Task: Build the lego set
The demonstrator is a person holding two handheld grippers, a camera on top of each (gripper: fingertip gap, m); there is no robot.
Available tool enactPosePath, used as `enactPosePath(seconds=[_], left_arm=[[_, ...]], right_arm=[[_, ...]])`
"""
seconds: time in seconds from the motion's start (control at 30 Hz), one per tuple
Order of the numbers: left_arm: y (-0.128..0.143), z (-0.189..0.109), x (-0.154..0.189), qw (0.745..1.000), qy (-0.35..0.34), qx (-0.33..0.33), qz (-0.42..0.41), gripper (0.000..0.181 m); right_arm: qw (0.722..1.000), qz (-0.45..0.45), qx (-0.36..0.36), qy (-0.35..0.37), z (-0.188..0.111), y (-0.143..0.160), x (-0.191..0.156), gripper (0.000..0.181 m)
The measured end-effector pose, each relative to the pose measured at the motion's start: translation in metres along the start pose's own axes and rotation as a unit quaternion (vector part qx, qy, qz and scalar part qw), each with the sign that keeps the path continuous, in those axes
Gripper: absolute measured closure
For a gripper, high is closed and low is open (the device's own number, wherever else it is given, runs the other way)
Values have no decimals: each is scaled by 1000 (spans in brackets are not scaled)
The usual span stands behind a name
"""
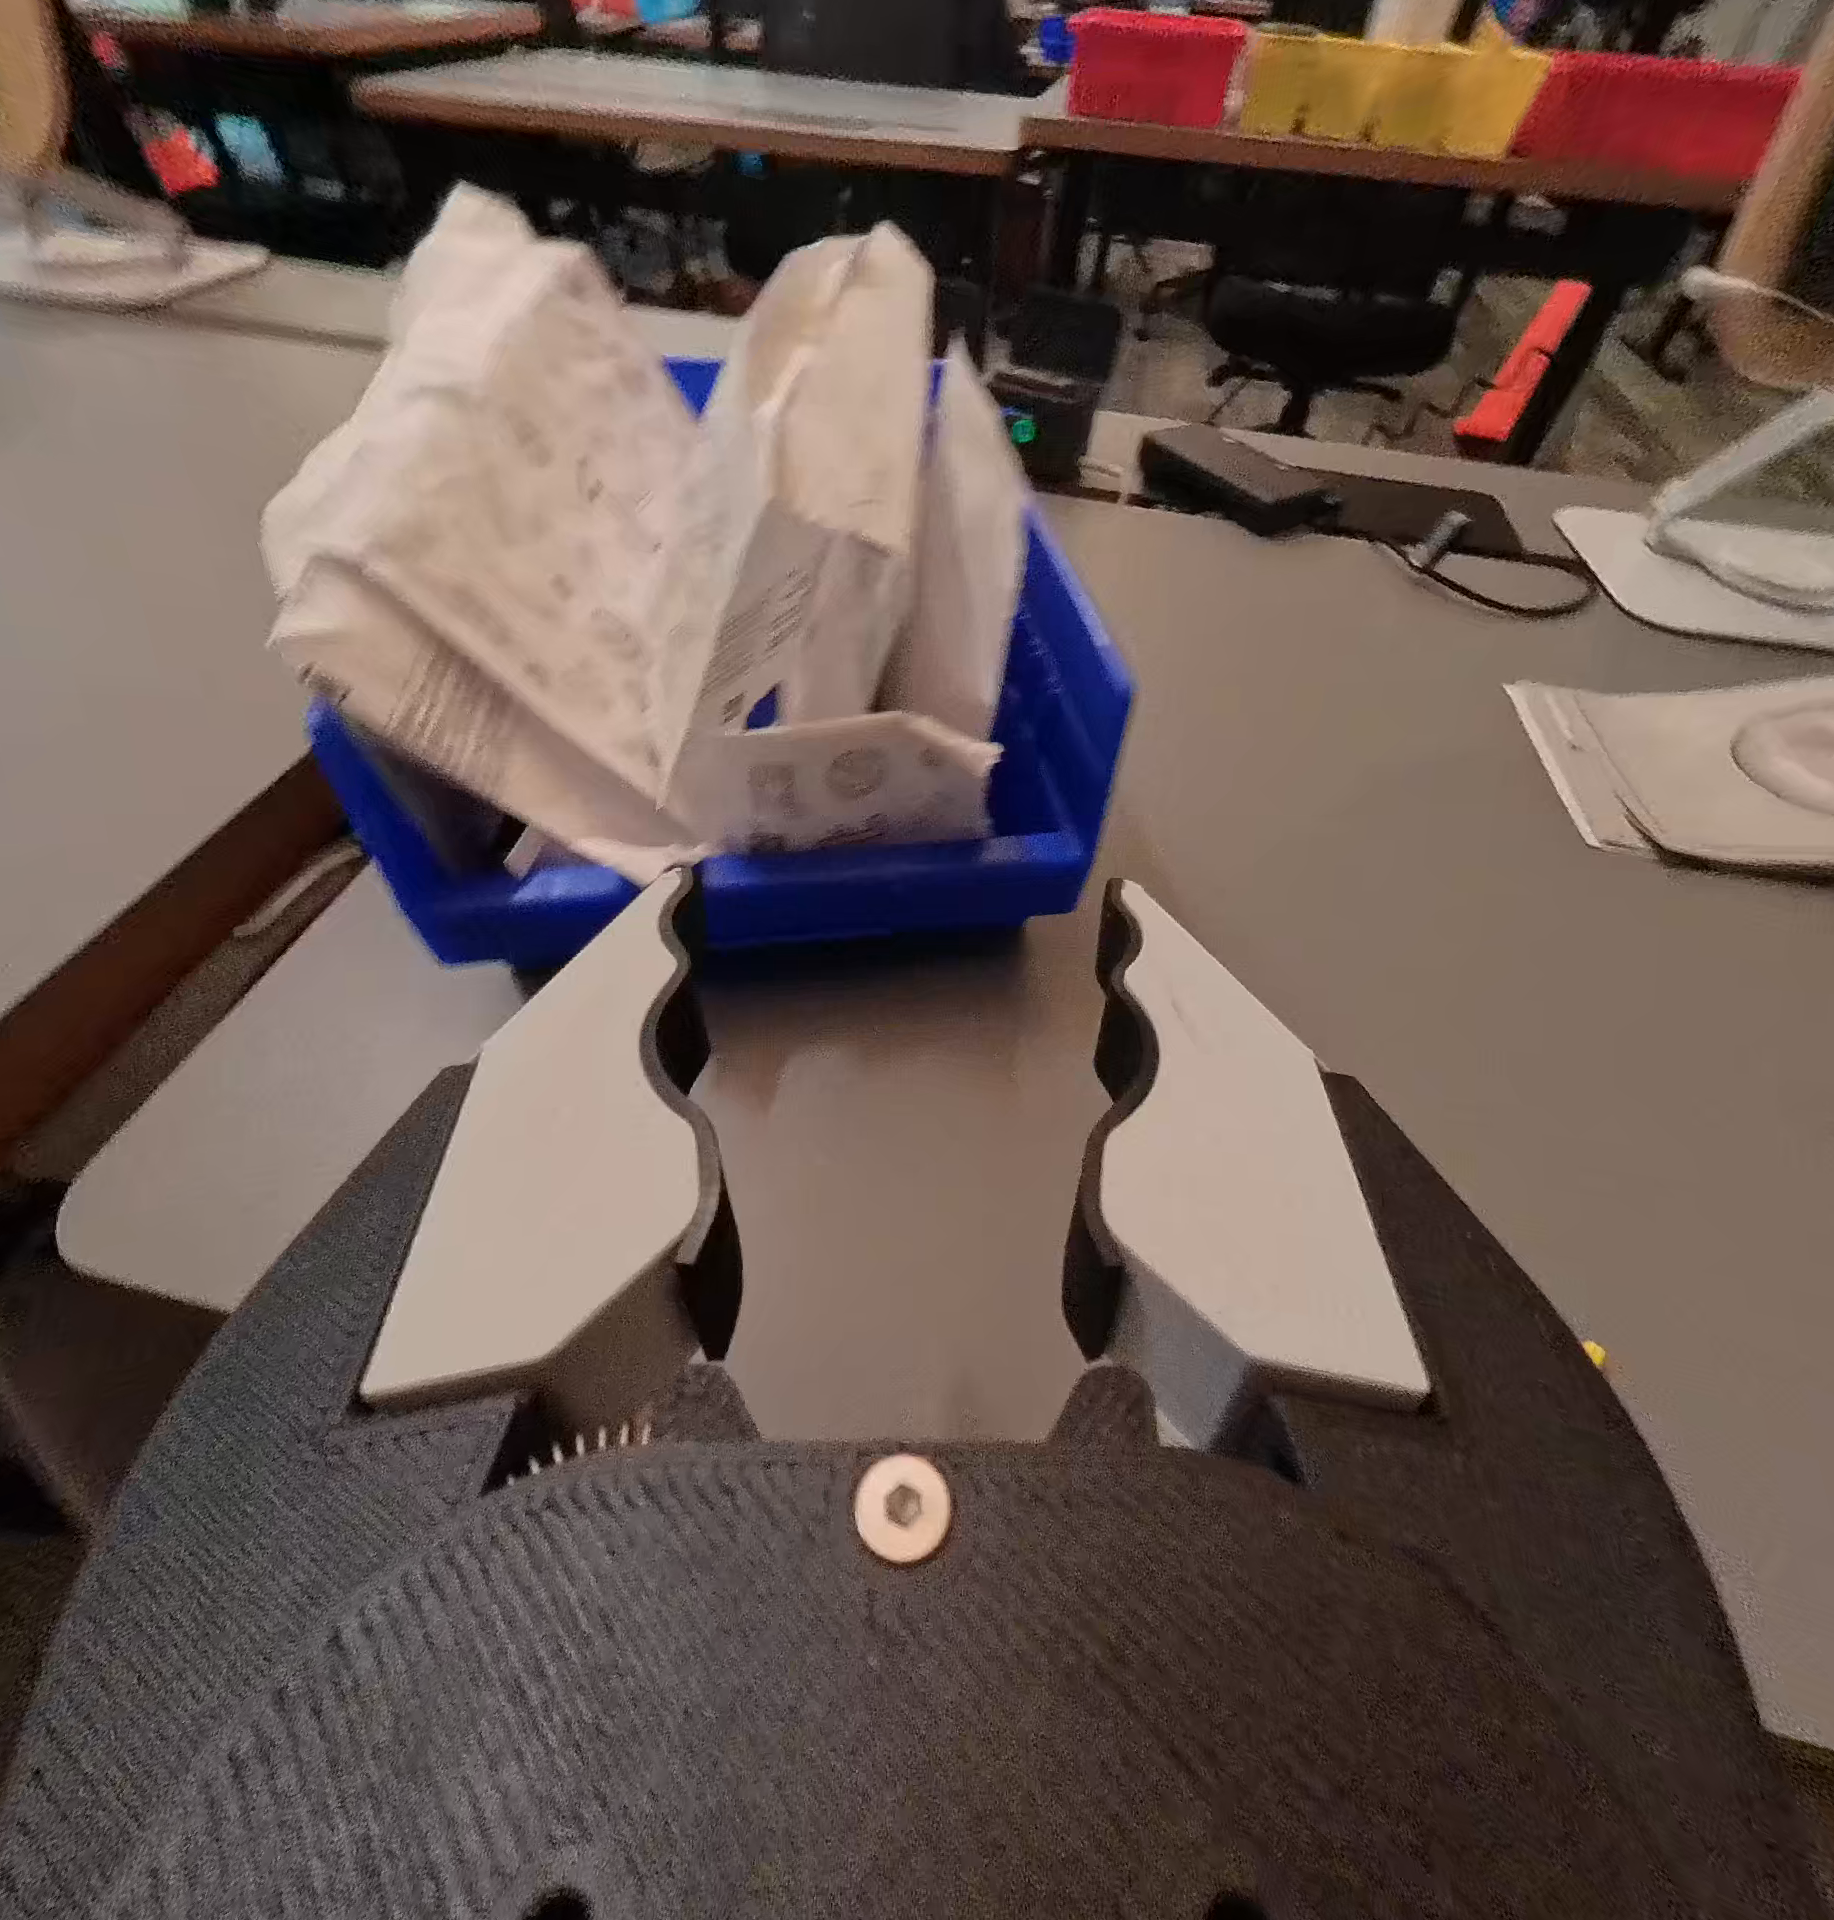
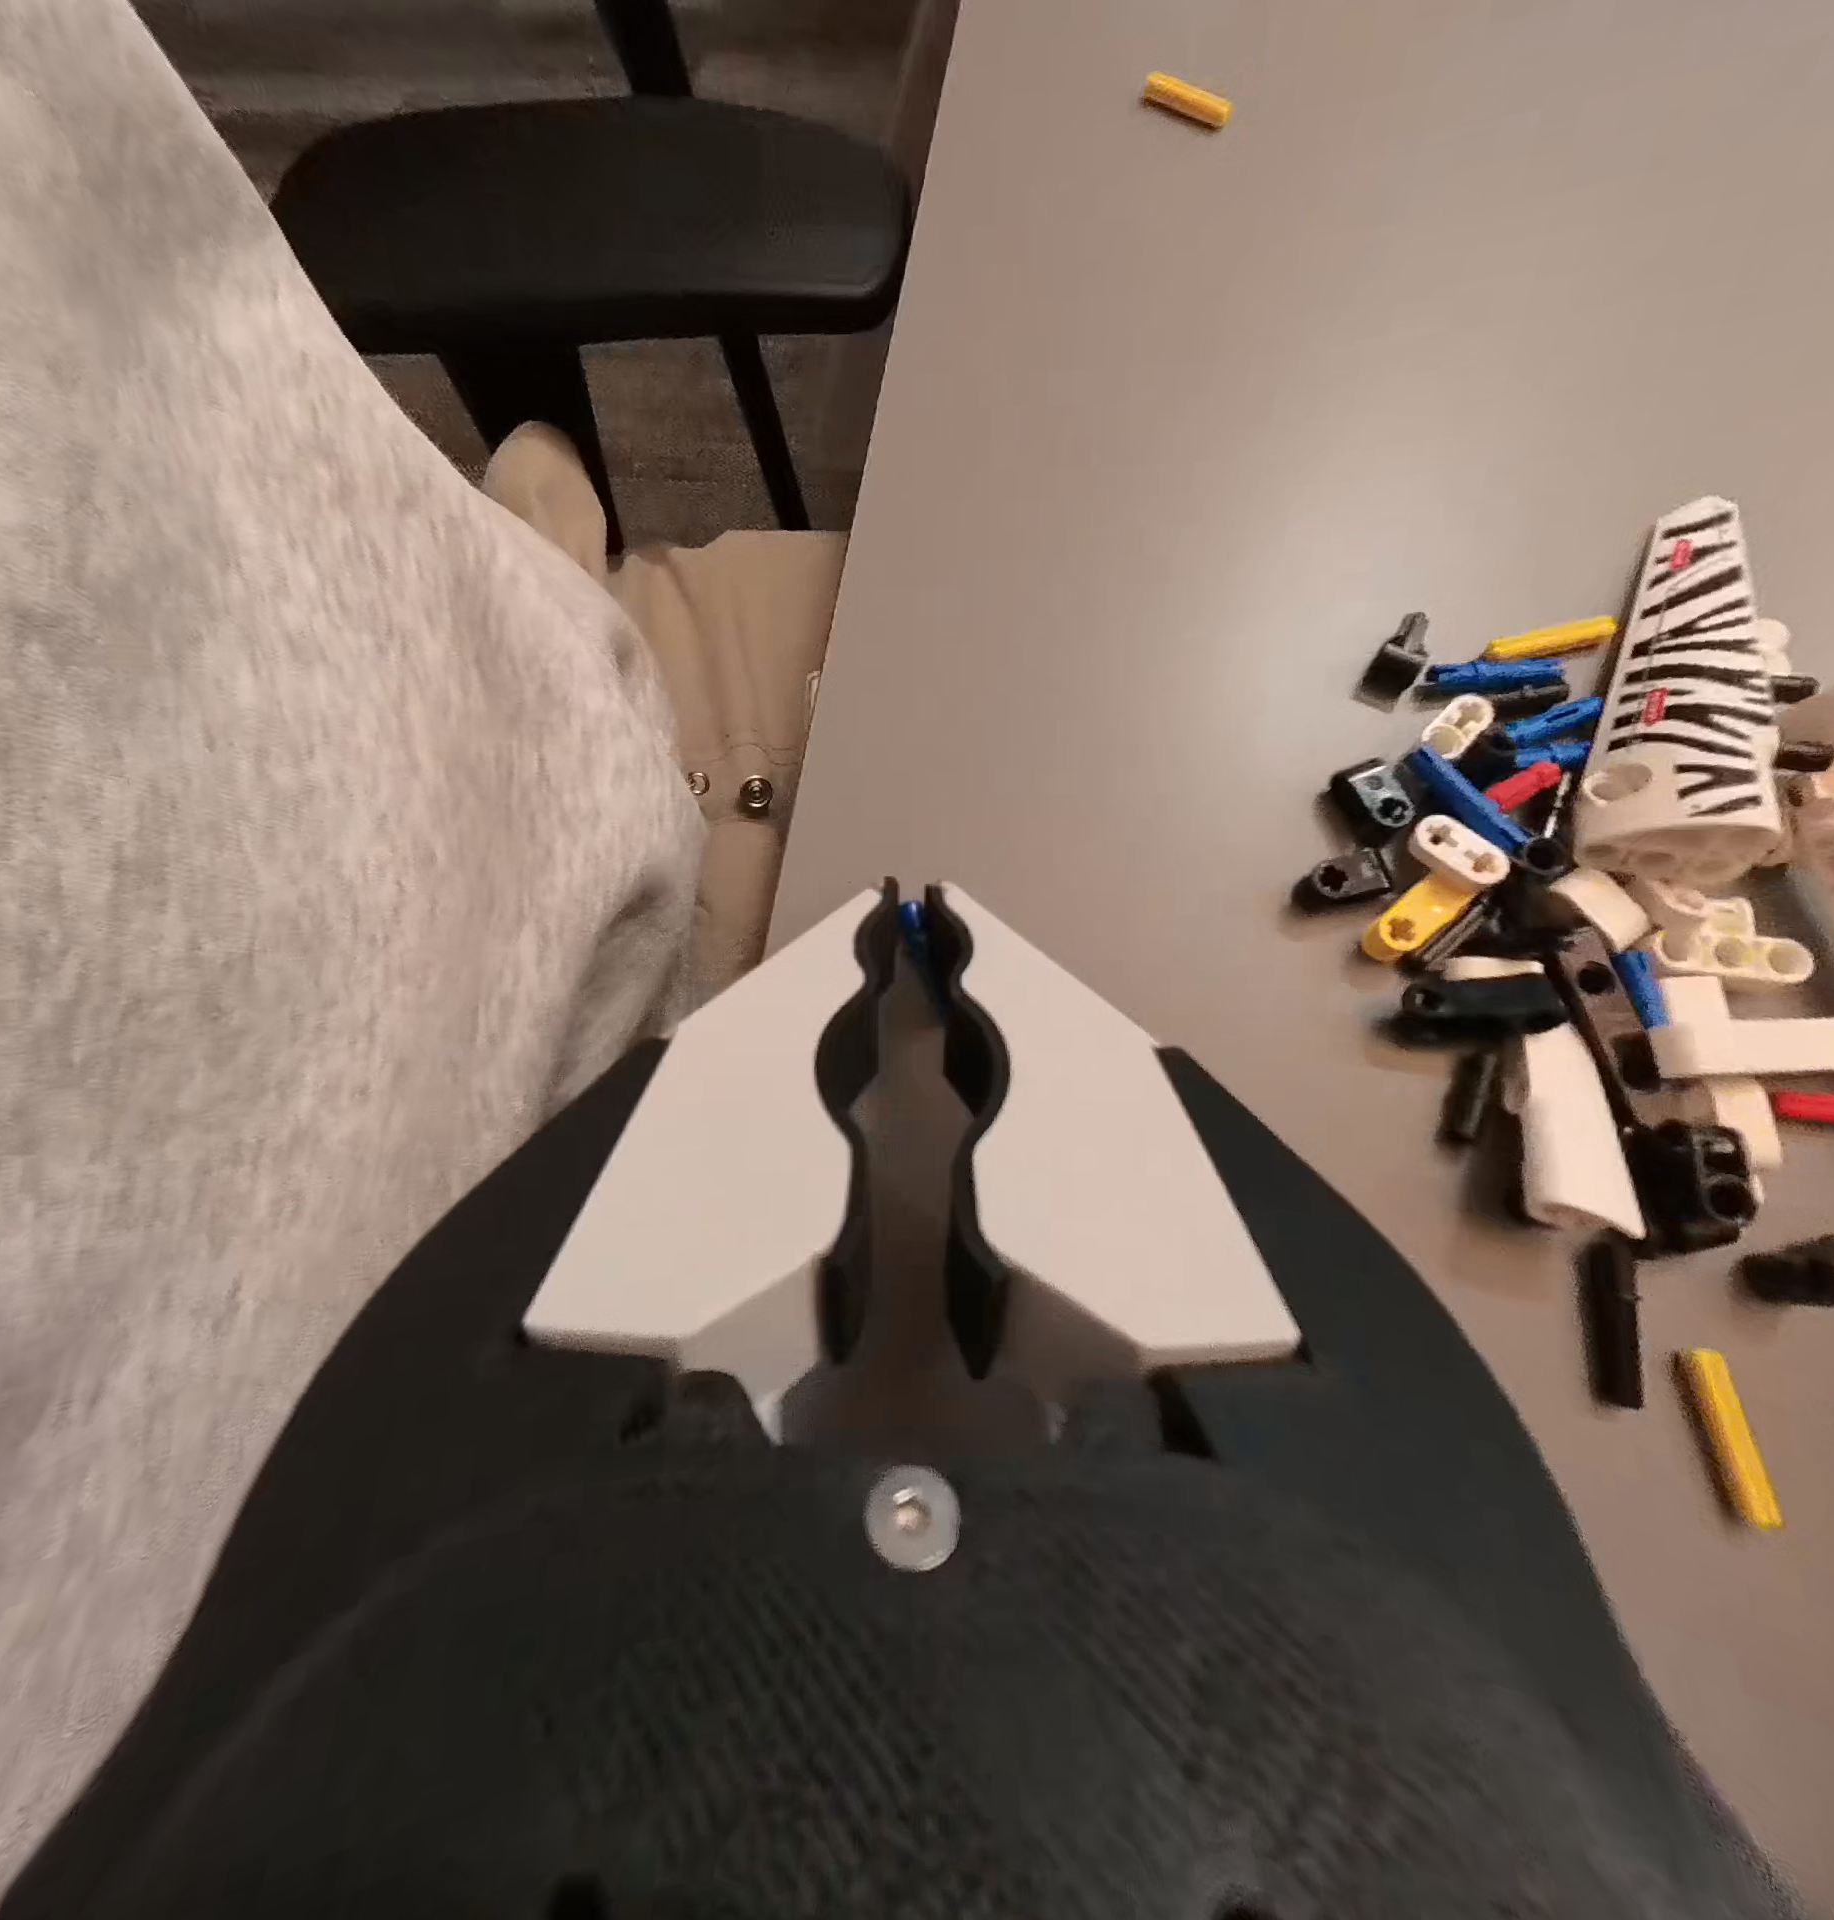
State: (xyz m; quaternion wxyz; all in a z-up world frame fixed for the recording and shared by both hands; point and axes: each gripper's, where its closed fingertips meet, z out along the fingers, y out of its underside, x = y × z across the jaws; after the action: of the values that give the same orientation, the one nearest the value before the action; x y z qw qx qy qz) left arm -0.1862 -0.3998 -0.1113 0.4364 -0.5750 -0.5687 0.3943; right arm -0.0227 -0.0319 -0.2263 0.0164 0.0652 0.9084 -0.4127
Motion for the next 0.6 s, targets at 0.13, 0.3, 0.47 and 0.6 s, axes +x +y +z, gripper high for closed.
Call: enactPosePath(seconds=[0.13, 0.3, 0.47, 0.6], left_arm=[[-14, -6, 48, 997, 33, 30, 61, 123], [15, -12, 114, 986, 139, -24, 84, 134], [73, -14, 154, 968, 180, -132, 112, 133], [101, -17, 161, 948, 175, -191, 184, 131]], right_arm=[[1000, 2, -6, 30, -5, 2, 14, 179], [987, 44, 54, 143, -35, -9, 62, 179], [966, 81, 101, 222, -57, -32, 116, 179], [963, 107, 82, 232, -49, -29, 136, 168]])
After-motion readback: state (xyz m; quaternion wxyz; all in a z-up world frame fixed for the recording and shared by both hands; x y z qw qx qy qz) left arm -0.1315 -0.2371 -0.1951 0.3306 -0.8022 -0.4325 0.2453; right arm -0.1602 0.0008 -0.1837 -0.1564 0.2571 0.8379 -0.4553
